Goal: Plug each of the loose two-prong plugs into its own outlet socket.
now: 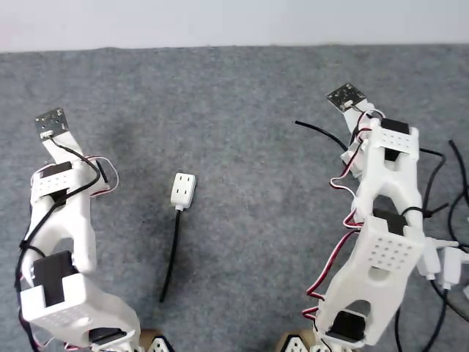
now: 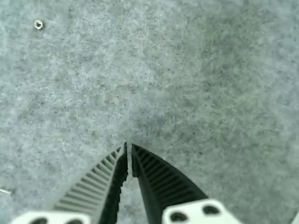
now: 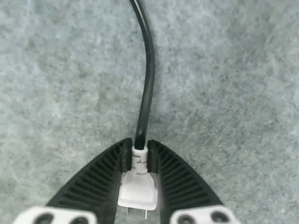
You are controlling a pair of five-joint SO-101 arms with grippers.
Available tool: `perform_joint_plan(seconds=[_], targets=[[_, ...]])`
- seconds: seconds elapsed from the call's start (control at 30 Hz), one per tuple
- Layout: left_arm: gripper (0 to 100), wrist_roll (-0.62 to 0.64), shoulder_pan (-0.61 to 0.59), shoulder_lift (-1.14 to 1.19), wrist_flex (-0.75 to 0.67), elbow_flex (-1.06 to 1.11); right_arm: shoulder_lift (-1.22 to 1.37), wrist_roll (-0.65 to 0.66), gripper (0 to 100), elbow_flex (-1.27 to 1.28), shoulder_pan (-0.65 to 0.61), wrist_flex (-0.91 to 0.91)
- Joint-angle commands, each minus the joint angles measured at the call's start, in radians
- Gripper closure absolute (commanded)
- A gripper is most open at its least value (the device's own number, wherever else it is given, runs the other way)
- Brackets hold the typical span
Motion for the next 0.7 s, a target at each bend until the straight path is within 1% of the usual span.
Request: perform_joint_plan(seconds=[0.0,0.2,0.33,0.5,0.57,0.6,0.67], targets=[[99,-0.009,0.017,-0.005,-0.023,-0.048,-0.012,0.011,99.0,-0.008,-0.008,0.004],[99,-0.009,0.023,-0.005,-0.023,-0.047,-0.028,-0.002,99.0,-0.017,-0.013,0.068],[99,-0.009,0.025,-0.005,-0.023,-0.05,-0.105,-0.1,99.0,-0.074,-0.042,0.208],[99,-0.009,0.028,-0.005,-0.015,-0.05,-0.325,-0.204,99.0,-0.092,-0.119,0.4],[99,-0.011,0.049,-0.005,0.017,-0.053,-0.429,-0.247,99.0,-0.092,-0.156,0.455],[99,-0.02,0.06,-0.005,0.034,-0.058,-0.484,-0.267,99.0,-0.091,-0.179,0.478],[99,-0.089,0.077,-0.003,0.06,-0.062,-0.584,-0.304,99.0,-0.091,-0.234,0.518]])
